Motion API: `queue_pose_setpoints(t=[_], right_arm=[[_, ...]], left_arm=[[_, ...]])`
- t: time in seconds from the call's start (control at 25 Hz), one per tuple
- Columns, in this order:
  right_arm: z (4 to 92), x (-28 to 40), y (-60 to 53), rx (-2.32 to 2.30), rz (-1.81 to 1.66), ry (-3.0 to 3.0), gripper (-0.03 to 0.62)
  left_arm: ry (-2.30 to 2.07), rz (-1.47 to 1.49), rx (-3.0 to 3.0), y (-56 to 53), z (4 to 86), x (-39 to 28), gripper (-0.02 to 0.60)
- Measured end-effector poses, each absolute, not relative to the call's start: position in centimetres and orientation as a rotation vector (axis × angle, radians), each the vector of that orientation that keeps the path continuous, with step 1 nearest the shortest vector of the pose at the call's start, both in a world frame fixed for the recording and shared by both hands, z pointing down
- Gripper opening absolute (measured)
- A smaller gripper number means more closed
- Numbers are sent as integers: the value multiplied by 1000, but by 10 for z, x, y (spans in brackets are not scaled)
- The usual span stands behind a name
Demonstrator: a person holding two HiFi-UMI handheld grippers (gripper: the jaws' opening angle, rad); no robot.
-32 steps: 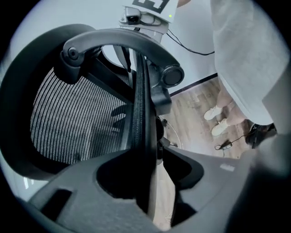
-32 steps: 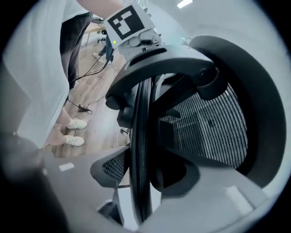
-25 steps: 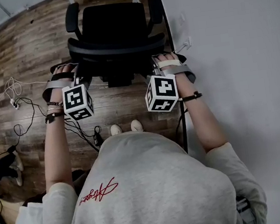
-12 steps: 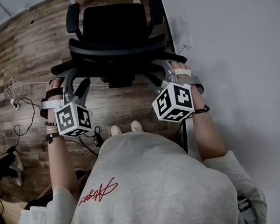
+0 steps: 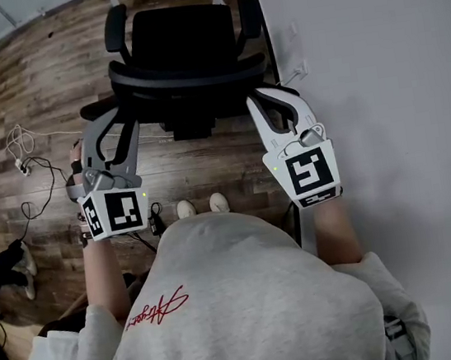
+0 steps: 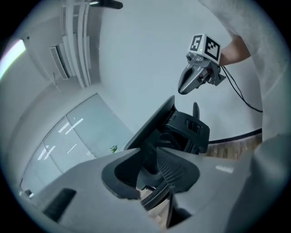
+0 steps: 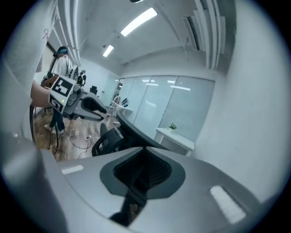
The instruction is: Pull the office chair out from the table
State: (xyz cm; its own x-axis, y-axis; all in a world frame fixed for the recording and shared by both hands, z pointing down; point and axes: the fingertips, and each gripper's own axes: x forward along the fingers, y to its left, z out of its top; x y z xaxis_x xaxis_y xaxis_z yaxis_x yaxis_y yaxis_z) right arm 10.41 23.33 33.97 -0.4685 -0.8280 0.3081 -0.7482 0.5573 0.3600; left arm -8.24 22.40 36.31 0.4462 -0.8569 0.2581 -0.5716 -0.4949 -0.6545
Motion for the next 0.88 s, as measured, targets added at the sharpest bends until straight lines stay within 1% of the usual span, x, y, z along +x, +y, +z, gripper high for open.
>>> queue_pose_setpoints(t=[0.08,0.24,0.48,0.68,0.8,0.88], right_arm=[[327,106,234,1332,-253,-2373,2],[316,111,237,1378,-294,-2371,2],[302,109,243,1443,-259,-2481,2],[292,112,250,1505,-161,-2555,2],[288,115,252,1529,-156,-2566,0],[287,117,253,1532,-163,-2556,0]], left_arm=[[1230,-731,-2253,225,354,-80,92],[1258,-661,-2245,226,332,-77,70],[1351,-484,-2316,231,313,-76,31],[1500,-202,-2466,237,297,-74,12],[1510,-171,-2495,240,297,-72,-6],[1516,-160,-2511,242,296,-72,-6]])
